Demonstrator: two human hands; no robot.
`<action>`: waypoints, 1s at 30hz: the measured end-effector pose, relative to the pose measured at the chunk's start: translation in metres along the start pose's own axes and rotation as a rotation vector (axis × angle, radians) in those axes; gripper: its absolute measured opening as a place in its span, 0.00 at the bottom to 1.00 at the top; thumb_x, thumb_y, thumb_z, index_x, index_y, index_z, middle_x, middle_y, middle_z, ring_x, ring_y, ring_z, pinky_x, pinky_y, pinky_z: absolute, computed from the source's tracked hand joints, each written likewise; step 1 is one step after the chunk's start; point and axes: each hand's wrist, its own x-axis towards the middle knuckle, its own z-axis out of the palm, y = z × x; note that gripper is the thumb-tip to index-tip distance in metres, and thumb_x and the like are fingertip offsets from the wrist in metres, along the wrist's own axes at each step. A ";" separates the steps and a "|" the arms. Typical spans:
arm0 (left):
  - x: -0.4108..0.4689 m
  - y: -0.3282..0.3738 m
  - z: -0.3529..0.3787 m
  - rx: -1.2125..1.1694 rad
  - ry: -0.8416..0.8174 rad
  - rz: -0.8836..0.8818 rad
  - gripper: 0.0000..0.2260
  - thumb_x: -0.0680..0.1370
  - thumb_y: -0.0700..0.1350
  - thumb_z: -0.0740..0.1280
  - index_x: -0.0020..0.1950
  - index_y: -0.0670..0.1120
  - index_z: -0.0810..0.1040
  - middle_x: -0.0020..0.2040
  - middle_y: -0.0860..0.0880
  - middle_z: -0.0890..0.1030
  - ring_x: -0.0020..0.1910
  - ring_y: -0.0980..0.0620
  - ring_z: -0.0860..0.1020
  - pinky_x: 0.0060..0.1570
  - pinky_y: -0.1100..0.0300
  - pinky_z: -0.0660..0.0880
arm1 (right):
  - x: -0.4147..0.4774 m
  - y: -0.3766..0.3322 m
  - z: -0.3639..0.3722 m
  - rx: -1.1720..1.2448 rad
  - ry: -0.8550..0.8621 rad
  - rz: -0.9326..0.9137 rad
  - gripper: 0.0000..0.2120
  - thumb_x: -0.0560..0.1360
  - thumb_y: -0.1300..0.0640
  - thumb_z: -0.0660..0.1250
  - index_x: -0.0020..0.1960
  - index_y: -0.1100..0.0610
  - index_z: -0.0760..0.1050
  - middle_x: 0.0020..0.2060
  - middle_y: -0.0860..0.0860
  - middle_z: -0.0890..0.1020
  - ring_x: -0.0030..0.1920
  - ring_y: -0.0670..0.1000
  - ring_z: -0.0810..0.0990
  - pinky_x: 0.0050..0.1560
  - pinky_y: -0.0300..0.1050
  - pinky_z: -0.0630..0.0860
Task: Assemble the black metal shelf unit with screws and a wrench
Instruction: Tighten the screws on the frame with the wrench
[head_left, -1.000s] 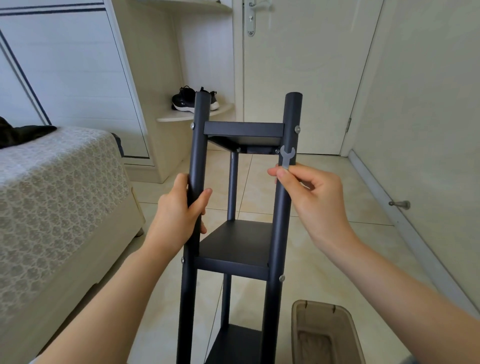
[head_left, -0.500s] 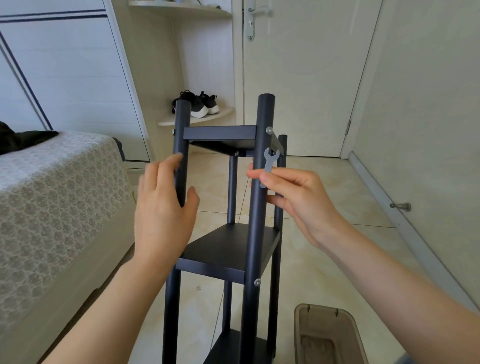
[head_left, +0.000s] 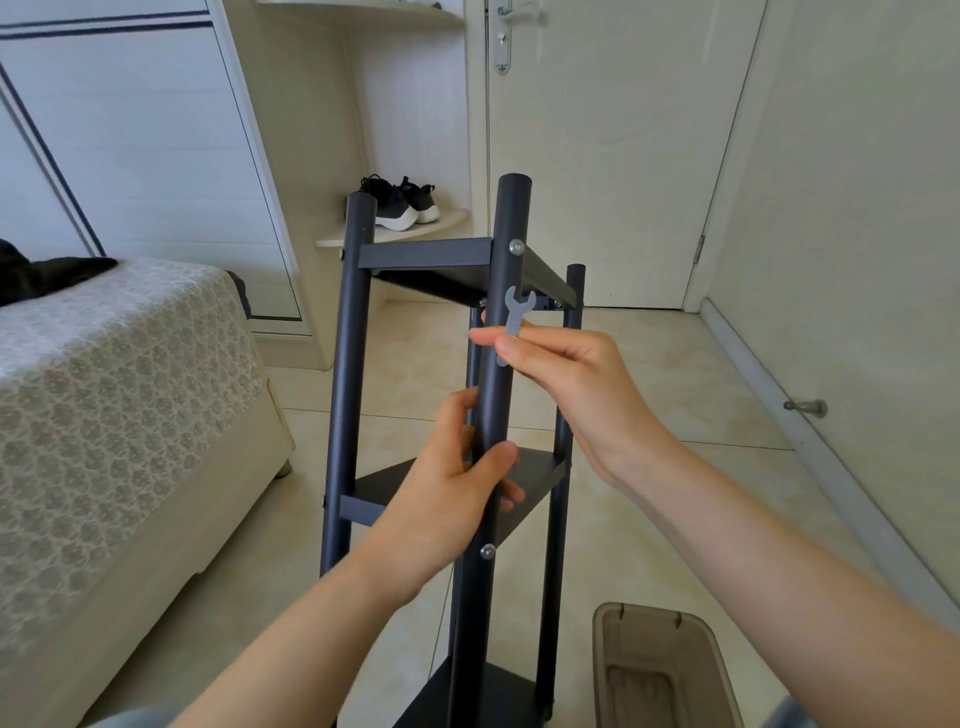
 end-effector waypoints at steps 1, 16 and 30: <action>0.000 -0.001 0.000 -0.007 -0.003 0.006 0.18 0.83 0.44 0.64 0.68 0.62 0.66 0.52 0.39 0.79 0.40 0.51 0.83 0.50 0.49 0.83 | 0.000 0.000 0.000 0.000 0.007 0.000 0.09 0.79 0.55 0.66 0.54 0.50 0.85 0.53 0.43 0.85 0.60 0.39 0.79 0.61 0.36 0.71; 0.004 -0.004 -0.015 -0.142 -0.146 0.025 0.20 0.81 0.40 0.67 0.66 0.61 0.70 0.46 0.43 0.80 0.41 0.44 0.83 0.46 0.50 0.83 | -0.004 -0.007 0.002 -0.059 0.115 -0.090 0.08 0.78 0.57 0.68 0.49 0.48 0.86 0.47 0.43 0.86 0.54 0.39 0.81 0.52 0.26 0.72; 0.004 0.004 -0.028 0.226 0.015 0.184 0.10 0.81 0.46 0.66 0.58 0.52 0.67 0.39 0.46 0.79 0.29 0.44 0.83 0.36 0.47 0.81 | -0.007 -0.013 0.018 -0.241 0.020 -0.225 0.08 0.79 0.60 0.67 0.51 0.55 0.85 0.30 0.37 0.77 0.41 0.38 0.77 0.46 0.31 0.73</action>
